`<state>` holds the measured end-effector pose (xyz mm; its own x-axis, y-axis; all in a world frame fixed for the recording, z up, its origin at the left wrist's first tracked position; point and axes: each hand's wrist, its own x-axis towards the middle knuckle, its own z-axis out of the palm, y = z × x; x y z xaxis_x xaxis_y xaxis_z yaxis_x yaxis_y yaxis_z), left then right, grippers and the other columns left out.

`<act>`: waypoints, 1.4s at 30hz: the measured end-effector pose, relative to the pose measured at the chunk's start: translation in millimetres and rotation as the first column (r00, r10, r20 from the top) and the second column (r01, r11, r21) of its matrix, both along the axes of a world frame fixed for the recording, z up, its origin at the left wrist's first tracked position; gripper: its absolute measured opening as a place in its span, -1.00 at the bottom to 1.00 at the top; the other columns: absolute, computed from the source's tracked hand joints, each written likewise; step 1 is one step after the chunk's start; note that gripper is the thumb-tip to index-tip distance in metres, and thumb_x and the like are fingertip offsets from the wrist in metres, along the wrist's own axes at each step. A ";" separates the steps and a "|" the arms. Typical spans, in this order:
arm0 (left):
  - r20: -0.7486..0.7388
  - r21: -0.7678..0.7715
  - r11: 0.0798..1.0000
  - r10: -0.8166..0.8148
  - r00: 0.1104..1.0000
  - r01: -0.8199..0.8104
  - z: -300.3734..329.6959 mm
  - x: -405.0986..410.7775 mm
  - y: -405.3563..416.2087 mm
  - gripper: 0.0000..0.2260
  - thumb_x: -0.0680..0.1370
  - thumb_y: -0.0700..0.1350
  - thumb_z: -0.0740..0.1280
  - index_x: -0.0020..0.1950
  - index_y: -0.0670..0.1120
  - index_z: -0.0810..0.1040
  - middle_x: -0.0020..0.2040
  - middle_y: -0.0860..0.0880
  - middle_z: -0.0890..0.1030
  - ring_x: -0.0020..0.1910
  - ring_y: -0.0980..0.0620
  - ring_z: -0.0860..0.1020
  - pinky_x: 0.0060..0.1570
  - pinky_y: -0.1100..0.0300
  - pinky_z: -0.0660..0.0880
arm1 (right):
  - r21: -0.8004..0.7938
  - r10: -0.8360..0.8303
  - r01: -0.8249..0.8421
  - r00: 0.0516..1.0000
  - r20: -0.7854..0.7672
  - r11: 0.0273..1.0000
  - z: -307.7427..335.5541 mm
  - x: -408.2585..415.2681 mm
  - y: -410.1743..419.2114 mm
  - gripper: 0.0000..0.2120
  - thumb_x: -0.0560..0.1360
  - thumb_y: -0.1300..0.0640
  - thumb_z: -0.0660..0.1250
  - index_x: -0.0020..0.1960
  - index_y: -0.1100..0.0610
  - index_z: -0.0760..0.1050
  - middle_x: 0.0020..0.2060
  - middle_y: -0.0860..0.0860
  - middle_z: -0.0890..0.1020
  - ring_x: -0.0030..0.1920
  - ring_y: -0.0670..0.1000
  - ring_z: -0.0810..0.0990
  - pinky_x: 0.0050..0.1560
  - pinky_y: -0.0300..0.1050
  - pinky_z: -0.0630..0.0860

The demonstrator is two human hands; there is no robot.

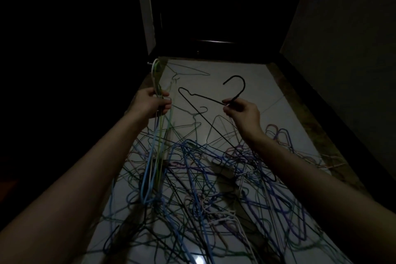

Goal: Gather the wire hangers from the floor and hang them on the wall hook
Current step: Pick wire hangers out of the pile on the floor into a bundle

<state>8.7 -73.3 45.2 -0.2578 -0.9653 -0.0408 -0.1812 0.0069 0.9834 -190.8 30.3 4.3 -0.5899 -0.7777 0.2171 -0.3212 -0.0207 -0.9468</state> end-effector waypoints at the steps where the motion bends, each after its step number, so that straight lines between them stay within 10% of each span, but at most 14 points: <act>1: 0.003 0.004 1.000 0.007 1.000 -0.007 0.2 1.0 -0.5 -0.84 0.53 -0.37 0.28 -0.15 -0.13 0.45 -0.28 -0.09 0.53 -0.57 0.25 0.52 -0.50 0.42 0.48 | -0.019 0.005 -0.005 1.000 0.011 1.000 3.3 1.2 -0.9 -0.83 0.46 0.31 0.36 0.02 0.17 0.61 -0.10 0.06 0.66 -0.06 -0.04 0.62 0.05 -0.19 0.54; 14: 0.023 0.011 0.997 0.076 0.997 -0.077 -2.8 14.5 -8.6 -0.77 0.55 -0.39 0.25 -0.22 -0.11 0.42 -0.29 -0.12 0.51 -0.39 0.06 0.51 -0.50 0.38 0.48 | -0.233 0.194 -0.150 0.964 0.179 0.961 39.1 25.7 -23.4 -0.82 0.48 0.44 0.25 -0.13 0.21 0.53 -0.18 0.06 0.62 -0.14 -0.12 0.64 -0.07 -0.34 0.52; 21: 0.057 0.052 0.994 0.092 0.994 -0.095 -8.9 33.1 -13.6 -0.77 0.53 -0.43 0.23 -0.22 -0.13 0.41 -0.31 -0.14 0.48 -0.38 0.01 0.48 -0.48 0.30 0.48 | -0.029 0.198 -0.198 0.980 0.028 0.980 51.6 7.2 -23.2 -0.79 0.55 0.37 0.17 0.09 0.29 0.54 -0.03 -0.03 0.56 -0.02 -0.22 0.50 -0.14 -0.58 0.41; 28: 0.113 0.072 0.995 0.059 0.992 -0.068 -17.7 38.6 -17.9 -0.79 0.53 -0.44 0.24 -0.22 -0.18 0.43 -0.32 -0.18 0.49 -0.40 -0.02 0.48 -0.56 0.35 0.46 | 0.179 0.218 -0.191 0.966 -0.140 0.965 50.2 -19.4 -3.7 -0.78 0.55 0.41 0.13 0.00 0.27 0.53 -0.02 0.05 0.55 0.09 -0.08 0.46 0.08 -0.24 0.34; 35: 0.010 0.207 0.972 -0.114 0.993 0.110 -17.7 16.3 -2.7 -0.85 0.49 -0.39 0.32 -0.13 -0.15 0.52 -0.24 -0.14 0.56 -0.30 0.03 0.56 -0.42 0.32 0.55 | 0.211 0.380 -0.343 0.909 -0.169 0.915 36.2 2.8 -4.1 -0.81 0.49 0.46 0.21 0.03 0.30 0.50 -0.08 0.07 0.58 -0.12 -0.17 0.56 -0.14 -0.51 0.48; 42: -0.115 0.276 0.892 -0.340 0.934 0.358 -26.6 -16.7 19.3 -0.71 0.48 -0.26 0.40 0.19 -0.14 0.51 -0.02 -0.12 0.62 -0.10 -0.04 0.62 -0.16 0.21 0.59 | 0.235 0.365 -0.296 0.865 -0.346 0.926 5.0 45.5 -32.2 -0.83 0.47 0.35 0.29 0.05 0.23 0.54 0.03 0.11 0.53 0.02 0.03 0.54 -0.02 -0.19 0.48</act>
<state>-8.0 -54.1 18.6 -0.5869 -0.7614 -0.2755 -0.1583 -0.2258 0.9612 -145.3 -1.9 9.3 -0.1913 -0.9569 0.2186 -0.6558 -0.0411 -0.7538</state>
